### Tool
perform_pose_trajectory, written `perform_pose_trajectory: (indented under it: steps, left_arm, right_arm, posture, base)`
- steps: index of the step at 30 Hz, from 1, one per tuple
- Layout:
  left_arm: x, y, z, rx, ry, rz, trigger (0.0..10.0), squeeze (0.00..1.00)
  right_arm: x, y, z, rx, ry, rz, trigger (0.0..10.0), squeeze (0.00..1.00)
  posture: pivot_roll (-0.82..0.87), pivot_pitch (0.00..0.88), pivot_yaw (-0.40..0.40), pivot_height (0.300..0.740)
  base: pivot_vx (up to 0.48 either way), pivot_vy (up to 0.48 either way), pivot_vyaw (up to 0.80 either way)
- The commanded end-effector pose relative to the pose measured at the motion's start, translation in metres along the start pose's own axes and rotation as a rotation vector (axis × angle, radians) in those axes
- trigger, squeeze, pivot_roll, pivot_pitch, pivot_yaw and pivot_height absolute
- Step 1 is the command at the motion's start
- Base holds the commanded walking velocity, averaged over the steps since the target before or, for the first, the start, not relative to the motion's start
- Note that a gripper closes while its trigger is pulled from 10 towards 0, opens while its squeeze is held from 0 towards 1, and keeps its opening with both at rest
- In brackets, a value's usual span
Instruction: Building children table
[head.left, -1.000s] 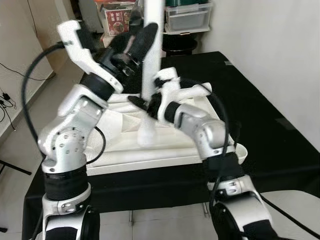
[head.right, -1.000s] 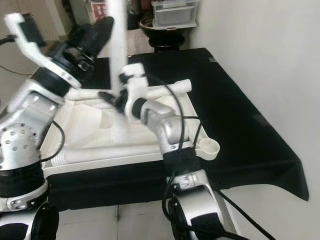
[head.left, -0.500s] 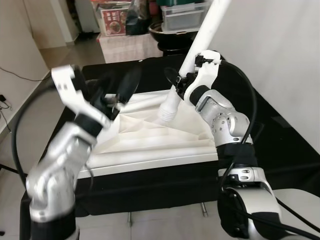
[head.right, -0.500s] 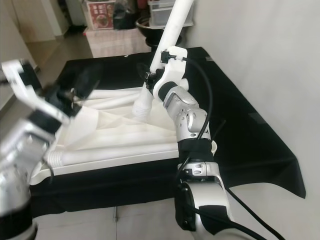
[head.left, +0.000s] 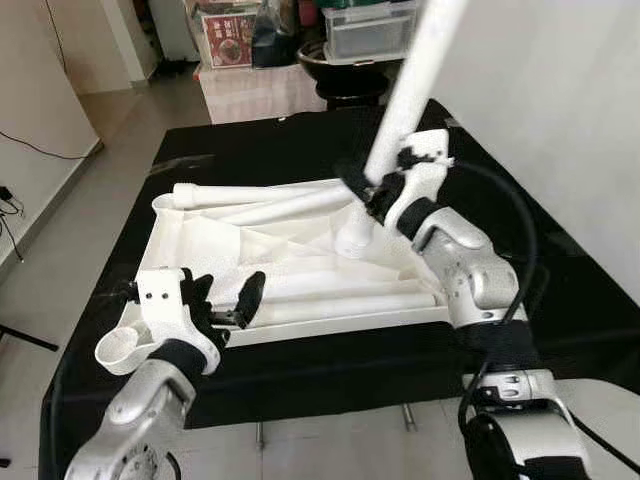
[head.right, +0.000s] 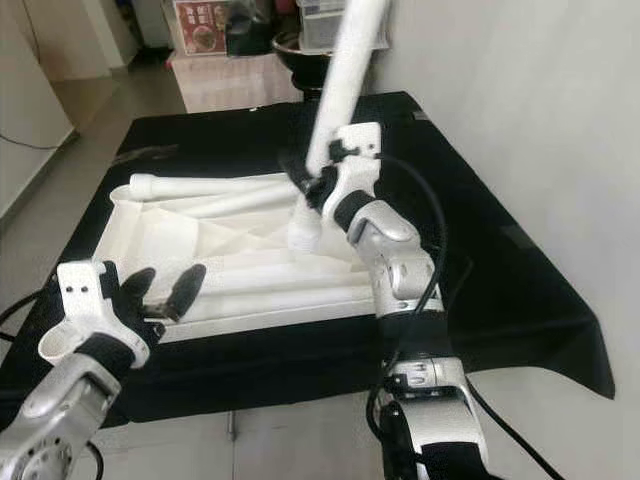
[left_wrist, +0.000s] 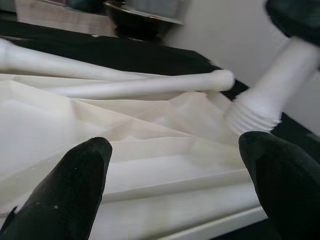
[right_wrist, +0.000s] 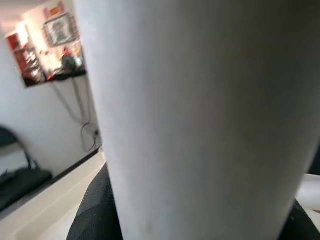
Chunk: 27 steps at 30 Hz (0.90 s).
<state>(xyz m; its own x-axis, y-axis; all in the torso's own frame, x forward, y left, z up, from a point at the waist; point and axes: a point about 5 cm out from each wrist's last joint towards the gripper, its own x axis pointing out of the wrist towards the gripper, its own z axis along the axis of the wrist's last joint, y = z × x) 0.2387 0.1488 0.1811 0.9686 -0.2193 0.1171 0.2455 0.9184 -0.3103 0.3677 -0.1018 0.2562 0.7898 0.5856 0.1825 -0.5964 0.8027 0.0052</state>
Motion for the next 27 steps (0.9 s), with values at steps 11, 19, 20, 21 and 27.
perform_pose_trajectory:
  steps: [11,19,20,21,27]
  left_arm:
    - [-0.008,-0.016,-0.02,0.085,0.088,-0.073,10.0,0.0]
    - [-0.009,-0.023,-0.025,0.161,0.128,-0.103,10.0,0.0]
    - [-0.009,-0.023,-0.025,0.161,0.128,-0.103,10.0,0.0]
    - [-0.01,-0.023,-0.026,0.166,0.132,-0.108,10.0,0.0]
    - [-0.017,-0.027,-0.028,0.219,0.148,-0.127,10.0,0.0]
  right_arm:
    - [-0.007,0.016,0.0,-0.078,0.016,0.224,10.0,0.0]
    - [-0.004,0.013,0.008,-0.066,-0.004,0.252,10.0,0.0]
    - [-0.004,0.013,0.008,-0.066,-0.004,0.252,10.0,0.0]
    - [-0.003,0.014,0.007,-0.068,0.001,0.264,10.0,0.0]
    - [0.005,0.023,0.007,-0.104,-0.008,0.426,10.0,0.0]
  posture:
    - [-0.06,0.109,0.046,0.74]
    - [-0.06,0.127,0.038,0.74]
    - [-0.06,0.127,0.038,0.74]
    - [-0.06,0.127,0.038,0.74]
    - [-0.05,0.161,0.033,0.74]
  base:
    - [0.0,-0.381,0.0]
    - [0.0,0.0,0.0]
    - [0.0,0.0,0.0]
    - [0.0,0.0,0.0]
    - [0.0,0.0,0.0]
